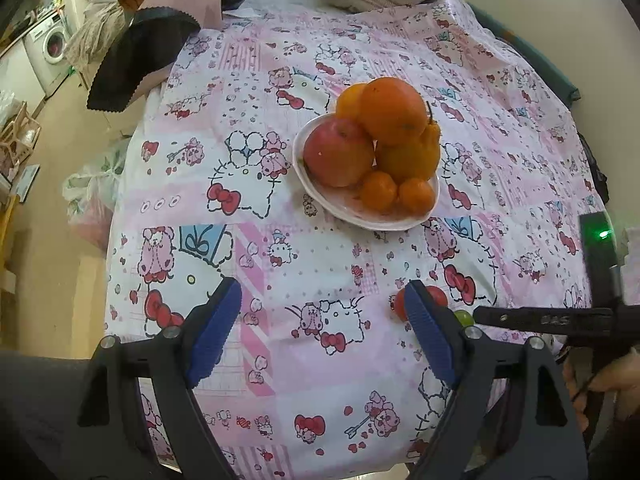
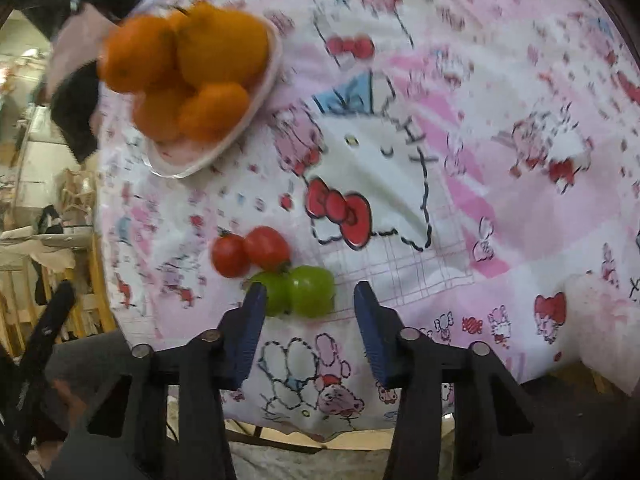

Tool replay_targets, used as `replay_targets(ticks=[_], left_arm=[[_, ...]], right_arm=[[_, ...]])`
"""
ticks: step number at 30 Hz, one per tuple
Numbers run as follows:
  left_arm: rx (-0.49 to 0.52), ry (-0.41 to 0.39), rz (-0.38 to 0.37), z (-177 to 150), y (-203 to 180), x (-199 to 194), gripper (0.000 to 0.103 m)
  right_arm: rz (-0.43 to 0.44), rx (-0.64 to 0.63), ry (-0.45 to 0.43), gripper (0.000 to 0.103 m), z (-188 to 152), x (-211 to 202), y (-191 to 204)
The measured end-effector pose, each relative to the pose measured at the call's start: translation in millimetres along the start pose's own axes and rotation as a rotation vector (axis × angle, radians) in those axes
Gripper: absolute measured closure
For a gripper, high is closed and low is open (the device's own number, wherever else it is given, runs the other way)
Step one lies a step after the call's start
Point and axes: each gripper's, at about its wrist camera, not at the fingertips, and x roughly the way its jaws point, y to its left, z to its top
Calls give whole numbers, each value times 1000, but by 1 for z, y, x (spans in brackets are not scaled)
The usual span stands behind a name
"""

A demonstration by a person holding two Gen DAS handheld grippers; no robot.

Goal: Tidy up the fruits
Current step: 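Reach the right tool to a green lime and grasp it, then grasp a red tomato with the left tool while the right tool holds the lime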

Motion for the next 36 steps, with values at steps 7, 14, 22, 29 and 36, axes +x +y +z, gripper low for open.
replay_targets(ticks=[7,14,22,29,36], left_arm=[[-44,24,-1,5,7,10,22],[-58,47,-11,7,6,17,22],[-45,25,-11,7,4,13,22],[-45,26,-5,7,5,14,22],[-10,59,-4,2,-2,22,22]], right_arm=[[-22,7,33,67,3,14,5],[-29,28,55,67,6,22,2],[4,65,54,68,8,28,0],[8,70,26,71,4,19,-5],[101,104,-80,71,0,-20,-15]])
